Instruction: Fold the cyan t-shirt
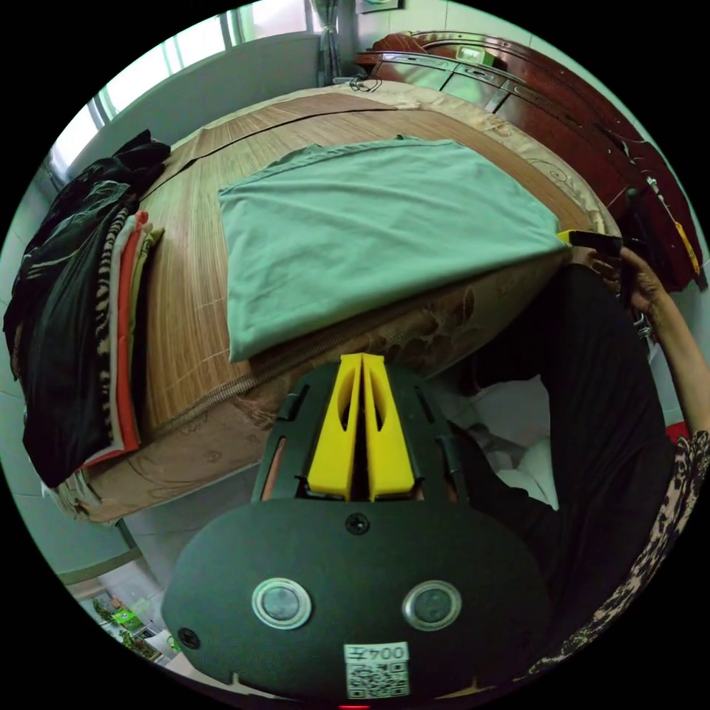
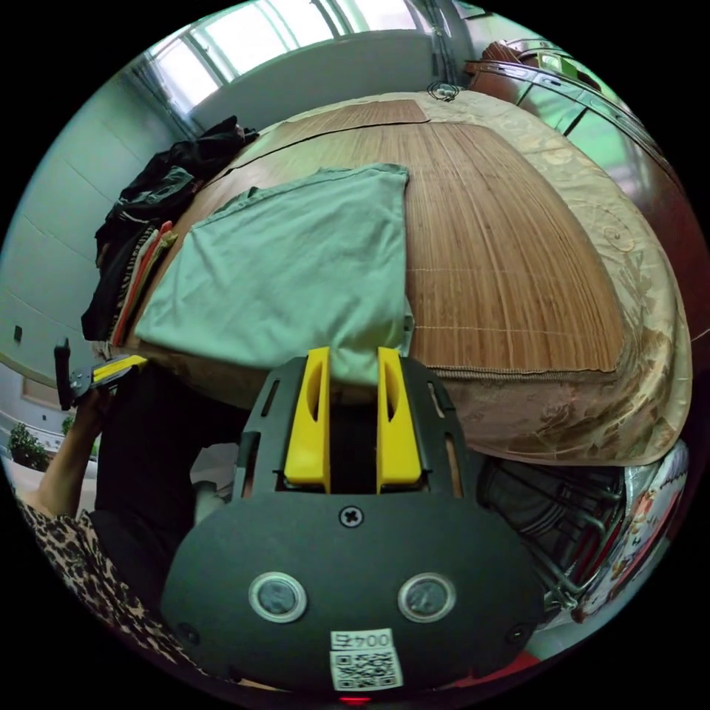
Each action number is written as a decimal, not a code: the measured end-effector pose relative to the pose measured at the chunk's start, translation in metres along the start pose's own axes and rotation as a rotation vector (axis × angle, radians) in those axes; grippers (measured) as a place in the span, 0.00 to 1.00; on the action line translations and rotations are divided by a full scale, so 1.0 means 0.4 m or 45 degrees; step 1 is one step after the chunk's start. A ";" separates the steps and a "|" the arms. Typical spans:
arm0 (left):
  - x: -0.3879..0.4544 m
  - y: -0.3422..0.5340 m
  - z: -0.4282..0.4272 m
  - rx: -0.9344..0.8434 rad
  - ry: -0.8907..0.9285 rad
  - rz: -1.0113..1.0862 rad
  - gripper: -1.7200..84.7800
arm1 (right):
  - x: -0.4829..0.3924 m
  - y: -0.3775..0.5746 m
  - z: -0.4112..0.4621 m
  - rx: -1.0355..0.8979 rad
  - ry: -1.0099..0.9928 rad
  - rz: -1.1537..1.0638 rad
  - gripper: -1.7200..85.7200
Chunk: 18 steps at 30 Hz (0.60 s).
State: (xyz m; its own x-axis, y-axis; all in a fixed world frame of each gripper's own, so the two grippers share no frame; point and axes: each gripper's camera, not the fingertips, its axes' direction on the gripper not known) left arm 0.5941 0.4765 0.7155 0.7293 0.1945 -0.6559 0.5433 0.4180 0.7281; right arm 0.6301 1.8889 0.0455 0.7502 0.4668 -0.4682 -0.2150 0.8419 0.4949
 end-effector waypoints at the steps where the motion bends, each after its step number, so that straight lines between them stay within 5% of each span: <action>1: 0.002 0.000 0.002 0.000 0.004 -0.002 0.03 | -0.003 0.002 0.001 0.001 0.039 -0.025 0.12; 10: 0.039 0.001 0.031 0.017 0.067 -0.035 0.03 | 0.035 0.050 -0.064 0.141 0.077 0.012 0.13; 18: 0.075 -0.009 0.062 0.022 0.108 -0.050 0.02 | 0.007 0.022 -0.058 0.121 -0.026 -0.046 0.34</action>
State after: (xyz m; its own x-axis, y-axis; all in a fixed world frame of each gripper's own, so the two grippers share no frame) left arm 0.6242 0.4585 0.6981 0.6698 0.2527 -0.6982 0.5786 0.4117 0.7041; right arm 0.6156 1.9040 0.0315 0.7693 0.4299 -0.4726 -0.1276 0.8282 0.5457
